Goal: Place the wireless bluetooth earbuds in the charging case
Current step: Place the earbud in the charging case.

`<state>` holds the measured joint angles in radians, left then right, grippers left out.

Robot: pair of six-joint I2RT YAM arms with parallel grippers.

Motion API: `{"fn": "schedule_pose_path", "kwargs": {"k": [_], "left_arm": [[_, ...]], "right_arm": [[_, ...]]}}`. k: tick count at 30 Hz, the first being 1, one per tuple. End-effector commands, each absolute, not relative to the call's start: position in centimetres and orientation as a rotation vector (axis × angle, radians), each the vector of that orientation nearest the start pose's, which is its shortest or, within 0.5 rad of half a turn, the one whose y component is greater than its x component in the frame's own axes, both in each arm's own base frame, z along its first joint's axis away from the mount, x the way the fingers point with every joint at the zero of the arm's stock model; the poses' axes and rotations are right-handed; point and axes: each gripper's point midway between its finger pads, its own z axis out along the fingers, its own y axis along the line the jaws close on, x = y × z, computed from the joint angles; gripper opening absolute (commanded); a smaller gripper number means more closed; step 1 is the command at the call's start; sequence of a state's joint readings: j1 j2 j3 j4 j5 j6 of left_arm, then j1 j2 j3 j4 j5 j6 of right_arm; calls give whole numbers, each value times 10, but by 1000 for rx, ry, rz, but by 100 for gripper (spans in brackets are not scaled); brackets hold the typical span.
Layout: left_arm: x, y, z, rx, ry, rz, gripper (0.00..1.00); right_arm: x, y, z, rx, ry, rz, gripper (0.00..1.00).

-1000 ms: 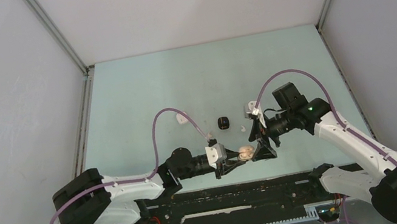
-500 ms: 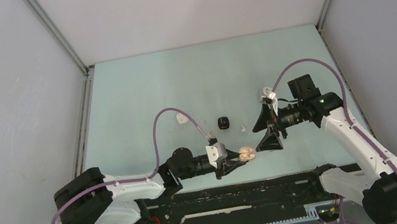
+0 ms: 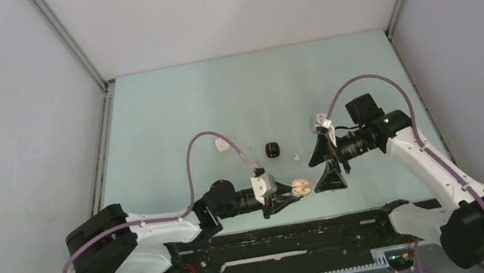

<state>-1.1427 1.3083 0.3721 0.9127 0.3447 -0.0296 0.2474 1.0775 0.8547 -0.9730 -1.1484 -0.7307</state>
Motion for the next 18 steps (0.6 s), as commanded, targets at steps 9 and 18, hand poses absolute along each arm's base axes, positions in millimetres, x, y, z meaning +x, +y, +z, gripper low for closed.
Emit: {"fn": "schedule_pose_path", "kwargs": {"k": [9, 18], "left_arm": [[105, -380, 189, 1091, 1215, -1205, 0], [104, -381, 187, 1101, 1213, -1208, 0]], "right_arm": [[150, 203, 170, -1381, 1849, 1166, 97], [162, 203, 158, -1343, 1932, 1146, 91]]}}
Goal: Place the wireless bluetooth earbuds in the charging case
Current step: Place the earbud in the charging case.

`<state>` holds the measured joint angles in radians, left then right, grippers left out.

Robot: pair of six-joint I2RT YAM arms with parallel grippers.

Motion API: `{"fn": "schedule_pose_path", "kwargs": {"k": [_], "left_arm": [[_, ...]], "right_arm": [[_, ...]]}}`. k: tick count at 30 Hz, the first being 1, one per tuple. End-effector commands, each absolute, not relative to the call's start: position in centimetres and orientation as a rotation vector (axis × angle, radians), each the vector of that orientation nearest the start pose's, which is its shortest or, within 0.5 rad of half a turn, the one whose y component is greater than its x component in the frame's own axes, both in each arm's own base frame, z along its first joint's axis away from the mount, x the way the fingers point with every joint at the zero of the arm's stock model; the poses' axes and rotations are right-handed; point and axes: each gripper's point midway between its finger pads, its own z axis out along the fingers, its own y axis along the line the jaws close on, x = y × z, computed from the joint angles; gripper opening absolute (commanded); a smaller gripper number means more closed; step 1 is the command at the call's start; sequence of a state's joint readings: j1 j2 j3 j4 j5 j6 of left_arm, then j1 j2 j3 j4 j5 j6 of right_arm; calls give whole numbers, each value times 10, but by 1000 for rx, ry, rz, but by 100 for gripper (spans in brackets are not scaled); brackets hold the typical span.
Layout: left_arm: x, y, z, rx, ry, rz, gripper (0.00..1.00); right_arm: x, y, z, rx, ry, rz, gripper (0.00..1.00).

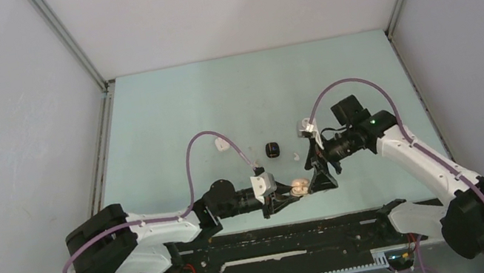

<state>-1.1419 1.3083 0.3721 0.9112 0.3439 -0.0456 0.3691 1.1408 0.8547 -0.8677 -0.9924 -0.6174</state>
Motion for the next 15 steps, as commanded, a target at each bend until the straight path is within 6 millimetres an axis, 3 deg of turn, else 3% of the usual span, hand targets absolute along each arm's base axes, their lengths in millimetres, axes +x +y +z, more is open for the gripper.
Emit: {"fn": "schedule_pose_path", "kwargs": {"k": [1, 8, 12, 15], "left_arm": [[104, -381, 187, 1103, 1216, -1209, 0], [105, -382, 185, 1099, 1228, -1210, 0], [115, -379, 183, 1042, 1268, -1195, 0], [129, -369, 183, 936, 1304, -1231, 0]], "right_arm": [[162, 204, 157, -1341, 1938, 1149, 90], [157, 206, 161, -1353, 1913, 1178, 93], [142, 206, 186, -1374, 1788, 1276, 97], [146, 200, 200, -1318, 1739, 1274, 97]]}}
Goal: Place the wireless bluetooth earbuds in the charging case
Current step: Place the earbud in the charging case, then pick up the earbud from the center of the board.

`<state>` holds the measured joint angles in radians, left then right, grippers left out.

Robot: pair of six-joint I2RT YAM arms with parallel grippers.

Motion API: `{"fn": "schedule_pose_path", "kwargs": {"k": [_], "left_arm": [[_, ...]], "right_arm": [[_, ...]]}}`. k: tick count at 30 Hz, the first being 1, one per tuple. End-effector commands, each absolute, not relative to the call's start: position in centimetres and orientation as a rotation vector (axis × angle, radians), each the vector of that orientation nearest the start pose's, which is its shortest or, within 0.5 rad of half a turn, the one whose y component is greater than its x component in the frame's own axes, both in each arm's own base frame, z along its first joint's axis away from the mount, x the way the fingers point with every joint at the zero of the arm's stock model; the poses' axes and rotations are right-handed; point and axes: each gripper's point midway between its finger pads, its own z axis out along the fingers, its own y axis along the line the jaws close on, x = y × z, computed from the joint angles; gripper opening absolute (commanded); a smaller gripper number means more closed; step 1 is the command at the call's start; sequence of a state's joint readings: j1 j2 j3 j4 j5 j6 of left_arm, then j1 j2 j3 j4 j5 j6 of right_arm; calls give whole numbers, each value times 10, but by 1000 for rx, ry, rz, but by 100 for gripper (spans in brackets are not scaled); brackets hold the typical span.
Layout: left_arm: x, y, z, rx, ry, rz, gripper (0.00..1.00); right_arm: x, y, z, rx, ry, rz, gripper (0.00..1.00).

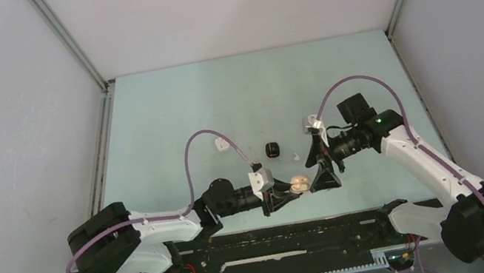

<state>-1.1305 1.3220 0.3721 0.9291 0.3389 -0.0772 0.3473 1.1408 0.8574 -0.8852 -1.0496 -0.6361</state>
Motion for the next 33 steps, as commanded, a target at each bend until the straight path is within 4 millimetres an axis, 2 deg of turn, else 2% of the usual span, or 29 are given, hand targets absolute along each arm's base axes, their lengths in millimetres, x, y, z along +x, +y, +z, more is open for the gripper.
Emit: {"fn": "schedule_pose_path", "kwargs": {"k": [1, 3, 5, 9, 13, 17, 22, 25, 28, 33], "left_arm": [[133, -366, 183, 910, 1307, -1231, 0], [144, -356, 180, 850, 1336, -1212, 0], [151, -347, 176, 808, 1363, -1172, 0], [167, -326, 171, 738, 1415, -1069, 0], [181, -302, 170, 652, 1471, -937, 0], [191, -275, 167, 577, 1525, -818, 0], [194, -243, 167, 470, 1539, -746, 0], [197, -224, 168, 378, 1542, -709, 2], [201, -208, 170, 321, 1551, -660, 2], [203, -193, 167, 272, 1570, -613, 2]], "right_arm": [[151, 198, 199, -1303, 1754, 1252, 97], [165, 194, 193, -1252, 1818, 1193, 90], [192, 192, 183, -1156, 1912, 1088, 81], [240, 187, 174, -1013, 1983, 895, 71], [269, 199, 170, -973, 2003, 830, 60], [285, 224, 155, -1055, 2015, 830, 49], [310, 254, 139, -1182, 1985, 735, 48], [318, 275, 129, -1298, 1941, 676, 44], [316, 290, 113, -1404, 1914, 609, 34], [300, 310, 95, -1544, 1874, 513, 28]]}}
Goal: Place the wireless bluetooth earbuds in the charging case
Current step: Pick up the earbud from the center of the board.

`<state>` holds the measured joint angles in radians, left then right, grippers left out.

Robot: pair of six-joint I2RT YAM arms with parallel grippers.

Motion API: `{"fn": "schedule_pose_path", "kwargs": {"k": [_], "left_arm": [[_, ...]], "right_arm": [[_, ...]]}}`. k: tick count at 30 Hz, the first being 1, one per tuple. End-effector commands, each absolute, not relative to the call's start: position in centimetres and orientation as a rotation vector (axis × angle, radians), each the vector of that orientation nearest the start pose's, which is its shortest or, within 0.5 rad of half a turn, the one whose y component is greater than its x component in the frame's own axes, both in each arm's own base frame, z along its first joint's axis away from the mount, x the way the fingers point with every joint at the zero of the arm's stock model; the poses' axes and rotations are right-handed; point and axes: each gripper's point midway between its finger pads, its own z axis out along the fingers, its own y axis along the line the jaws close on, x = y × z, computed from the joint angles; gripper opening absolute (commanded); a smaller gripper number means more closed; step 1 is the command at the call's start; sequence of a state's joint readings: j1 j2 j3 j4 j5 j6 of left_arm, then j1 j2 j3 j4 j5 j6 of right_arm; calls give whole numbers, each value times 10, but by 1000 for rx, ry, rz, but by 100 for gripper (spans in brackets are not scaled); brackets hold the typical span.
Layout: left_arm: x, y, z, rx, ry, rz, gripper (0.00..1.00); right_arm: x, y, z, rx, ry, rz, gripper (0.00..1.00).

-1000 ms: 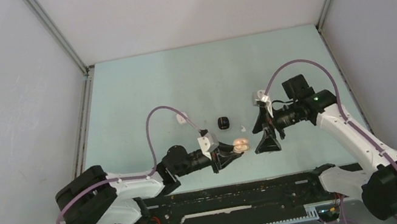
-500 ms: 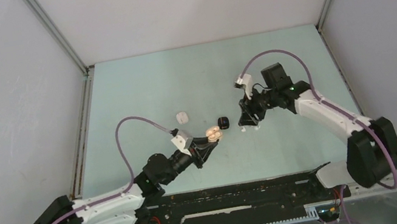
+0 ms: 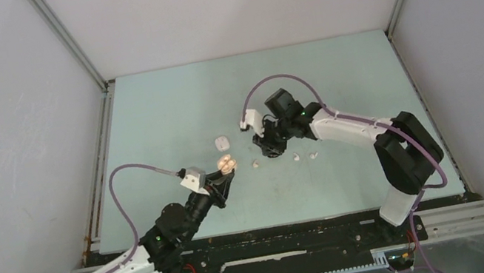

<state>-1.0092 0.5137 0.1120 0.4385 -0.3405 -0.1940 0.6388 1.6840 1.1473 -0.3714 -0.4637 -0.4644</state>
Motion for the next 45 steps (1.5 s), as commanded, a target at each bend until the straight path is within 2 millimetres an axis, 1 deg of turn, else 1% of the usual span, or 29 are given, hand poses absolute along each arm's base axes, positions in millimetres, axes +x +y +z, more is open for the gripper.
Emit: {"fn": "schedule_pose_path", "kwargs": {"k": [1, 4, 6, 10, 12, 16, 20, 24, 28, 34, 40, 42, 44, 45], "left_arm": [[203, -191, 167, 256, 1569, -613, 2], [204, -185, 166, 211, 1561, -612, 1], [204, -181, 168, 184, 1550, -615, 1], [203, -177, 168, 165, 1546, -621, 1], [202, -177, 168, 169, 1549, -624, 1], [202, -177, 168, 175, 1553, -620, 1], [201, -177, 171, 173, 1548, -622, 1], [201, -177, 172, 176, 1546, -624, 1], [201, -178, 172, 186, 1550, -620, 1], [201, -180, 167, 187, 1563, -626, 1], [200, -179, 163, 186, 1567, -628, 1], [200, -179, 163, 185, 1567, -628, 1], [201, -180, 163, 187, 1566, -628, 1], [200, -180, 162, 190, 1568, -628, 1]], "right_arm": [[296, 313, 94, -1554, 1871, 512, 28], [288, 324, 88, -1554, 1888, 530, 27], [284, 327, 80, -1551, 1915, 533, 28], [285, 332, 67, -1521, 2001, 547, 32], [286, 335, 63, -1509, 2038, 562, 32], [285, 342, 53, -1496, 2107, 594, 28], [282, 345, 49, -1464, 2161, 630, 29], [278, 345, 45, -1441, 2207, 640, 32], [283, 345, 38, -1385, 2271, 606, 36], [287, 348, 25, -1336, 2347, 586, 35], [290, 343, 15, -1335, 2373, 504, 36], [291, 341, 14, -1337, 2377, 482, 34], [290, 339, 14, -1342, 2380, 472, 29], [290, 338, 14, -1342, 2384, 468, 29]]}}
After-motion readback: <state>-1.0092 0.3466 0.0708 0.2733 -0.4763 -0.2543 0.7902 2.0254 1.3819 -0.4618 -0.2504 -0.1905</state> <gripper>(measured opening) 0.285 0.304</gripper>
